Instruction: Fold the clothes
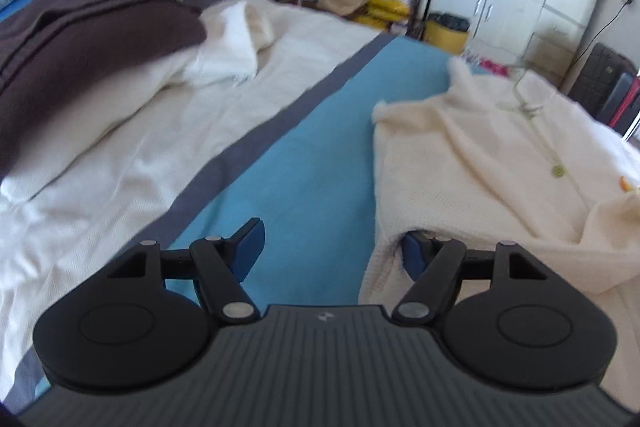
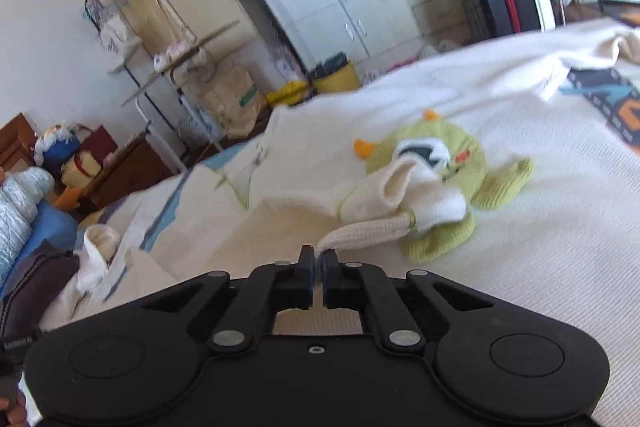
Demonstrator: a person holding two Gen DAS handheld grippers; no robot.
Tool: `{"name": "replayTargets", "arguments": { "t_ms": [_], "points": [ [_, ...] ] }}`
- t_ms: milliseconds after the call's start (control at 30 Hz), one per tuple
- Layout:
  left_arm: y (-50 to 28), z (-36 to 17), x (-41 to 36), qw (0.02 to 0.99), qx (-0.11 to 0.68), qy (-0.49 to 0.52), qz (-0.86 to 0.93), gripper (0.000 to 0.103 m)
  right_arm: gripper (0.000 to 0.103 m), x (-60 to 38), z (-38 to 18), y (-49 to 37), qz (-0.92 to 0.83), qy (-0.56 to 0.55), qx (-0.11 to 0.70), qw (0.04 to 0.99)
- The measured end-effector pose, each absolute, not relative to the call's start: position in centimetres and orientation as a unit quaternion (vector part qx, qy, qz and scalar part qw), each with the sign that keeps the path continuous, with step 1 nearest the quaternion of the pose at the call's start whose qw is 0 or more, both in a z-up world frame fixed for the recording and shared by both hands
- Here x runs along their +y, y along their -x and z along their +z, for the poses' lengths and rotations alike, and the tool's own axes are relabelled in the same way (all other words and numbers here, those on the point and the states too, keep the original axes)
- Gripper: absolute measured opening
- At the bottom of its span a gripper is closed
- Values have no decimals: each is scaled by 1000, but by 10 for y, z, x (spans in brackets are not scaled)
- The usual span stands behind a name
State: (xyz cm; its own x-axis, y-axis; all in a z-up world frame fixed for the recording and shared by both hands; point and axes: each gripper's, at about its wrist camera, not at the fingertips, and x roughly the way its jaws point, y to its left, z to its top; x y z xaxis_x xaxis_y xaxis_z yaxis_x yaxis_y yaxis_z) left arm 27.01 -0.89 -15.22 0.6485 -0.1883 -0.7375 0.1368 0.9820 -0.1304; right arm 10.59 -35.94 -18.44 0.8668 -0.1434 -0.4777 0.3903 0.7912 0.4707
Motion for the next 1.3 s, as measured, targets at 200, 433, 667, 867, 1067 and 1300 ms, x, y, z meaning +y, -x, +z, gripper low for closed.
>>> {"name": "replayTargets", "arguments": {
  "t_ms": [200, 433, 667, 867, 1067, 1300],
  "points": [
    [-276, -167, 2, 883, 454, 83, -86, 71, 3, -348, -150, -79, -164, -237, 172, 942],
    [-280, -166, -1, 871, 476, 62, -106, 71, 4, -365, -188, -75, -244, -260, 285, 890],
    [-267, -123, 4, 897, 414, 55, -145, 69, 34, -352, -165, -80, -267, -182, 269, 907],
    [-261, -100, 11, 915, 374, 84, -129, 69, 46, -373, -154, -70, -276, -221, 238, 905],
    [-275, -109, 8, 911, 384, 84, -127, 69, 47, -403, -173, -75, -229, -310, 244, 890],
    [-349, -119, -33, 870, 437, 145, -175, 69, 50, -409, -191, -131, -159, -265, 319, 896]
  ]
}}
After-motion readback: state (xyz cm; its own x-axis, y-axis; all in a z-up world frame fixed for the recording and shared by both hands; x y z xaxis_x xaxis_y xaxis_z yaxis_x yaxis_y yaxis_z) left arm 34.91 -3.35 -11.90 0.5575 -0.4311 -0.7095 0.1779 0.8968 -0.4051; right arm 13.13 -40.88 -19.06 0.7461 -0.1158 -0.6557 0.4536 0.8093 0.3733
